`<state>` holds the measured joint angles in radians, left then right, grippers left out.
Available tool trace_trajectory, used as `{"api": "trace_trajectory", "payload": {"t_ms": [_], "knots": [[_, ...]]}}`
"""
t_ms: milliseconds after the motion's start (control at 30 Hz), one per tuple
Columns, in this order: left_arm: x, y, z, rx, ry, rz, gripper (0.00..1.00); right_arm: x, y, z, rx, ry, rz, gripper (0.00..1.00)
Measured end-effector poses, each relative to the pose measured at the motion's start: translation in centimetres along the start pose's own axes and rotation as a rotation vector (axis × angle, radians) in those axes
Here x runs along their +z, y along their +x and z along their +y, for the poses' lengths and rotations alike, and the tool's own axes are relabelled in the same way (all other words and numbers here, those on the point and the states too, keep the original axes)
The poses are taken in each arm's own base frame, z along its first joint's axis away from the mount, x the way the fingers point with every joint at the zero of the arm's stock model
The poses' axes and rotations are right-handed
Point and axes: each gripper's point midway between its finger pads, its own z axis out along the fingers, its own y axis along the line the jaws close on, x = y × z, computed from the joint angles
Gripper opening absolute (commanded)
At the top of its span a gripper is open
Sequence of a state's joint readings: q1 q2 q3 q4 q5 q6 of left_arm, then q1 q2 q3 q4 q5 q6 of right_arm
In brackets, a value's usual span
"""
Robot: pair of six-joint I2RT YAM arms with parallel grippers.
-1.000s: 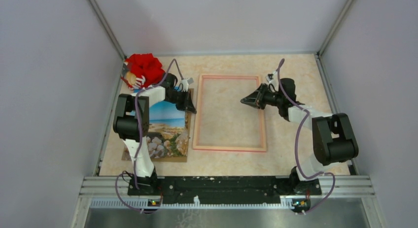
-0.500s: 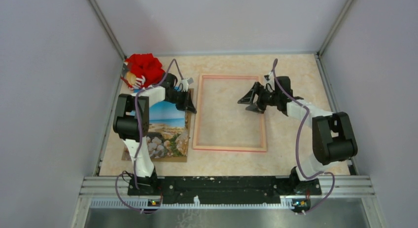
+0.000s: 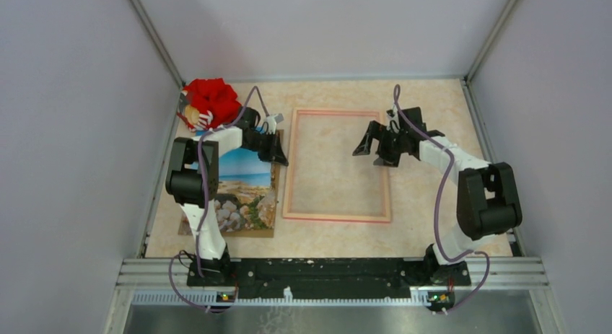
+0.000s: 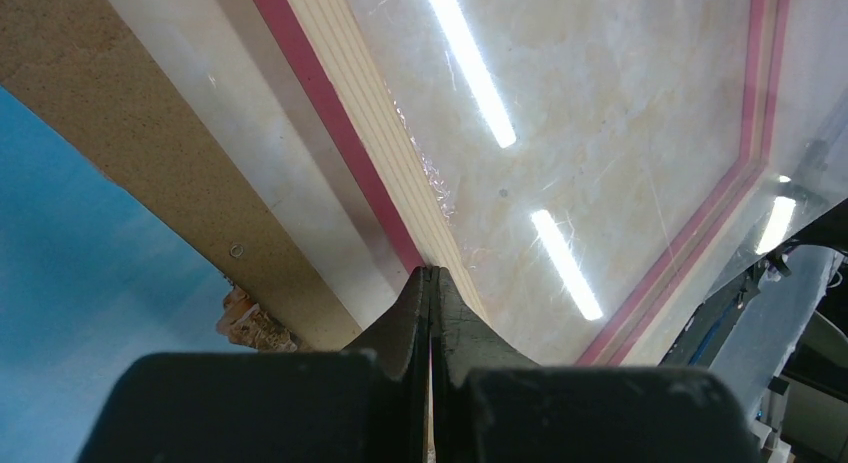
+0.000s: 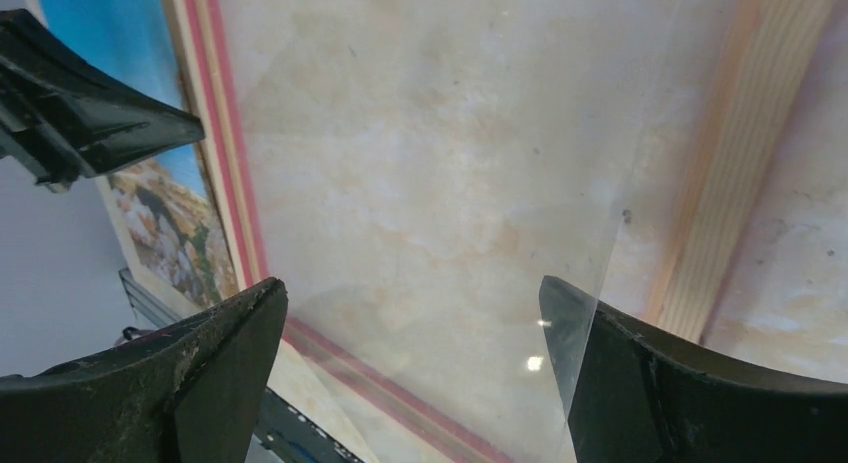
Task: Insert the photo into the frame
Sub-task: Place the photo frame item in the photo frame.
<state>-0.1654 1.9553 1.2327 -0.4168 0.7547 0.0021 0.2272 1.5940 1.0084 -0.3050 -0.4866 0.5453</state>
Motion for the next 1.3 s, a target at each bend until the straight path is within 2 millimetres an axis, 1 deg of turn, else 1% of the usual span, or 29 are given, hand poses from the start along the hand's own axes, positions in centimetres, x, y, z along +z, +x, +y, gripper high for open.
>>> {"api": "trace_trajectory", "payload": {"t_ms": [100, 233, 433, 667, 933, 1300], "knots": [[0.0, 0.0, 0.0, 0.001, 0.003, -0.002, 0.00, 0.2, 0.5, -1.3, 0.003, 0.055, 0.017, 0.98], [0.1, 0.0, -0.1, 0.003, 0.007, -0.004, 0.00, 0.0, 0.8, -2.2, -0.002, 0.109, 0.029, 0.99], [0.1, 0.0, -0.1, 0.002, 0.008, -0.005, 0.00, -0.3, 0.1, -2.8, -0.023, 0.156, 0.015, 0.99], [0.1, 0.0, -0.1, 0.002, 0.008, -0.006, 0.00, -0.4, 0.2, -3.7, -0.032, 0.207, 0.020, 0.99], [0.1, -0.1, -0.1, 0.002, 0.008, -0.006, 0.00, -0.6, -0.7, -3.7, -0.046, 0.233, 0.004, 0.99], [0.1, 0.0, -0.1, 0.002, 0.011, -0.006, 0.00, -0.7, -0.9, -4.0, -0.046, 0.249, -0.005, 0.99]]}}
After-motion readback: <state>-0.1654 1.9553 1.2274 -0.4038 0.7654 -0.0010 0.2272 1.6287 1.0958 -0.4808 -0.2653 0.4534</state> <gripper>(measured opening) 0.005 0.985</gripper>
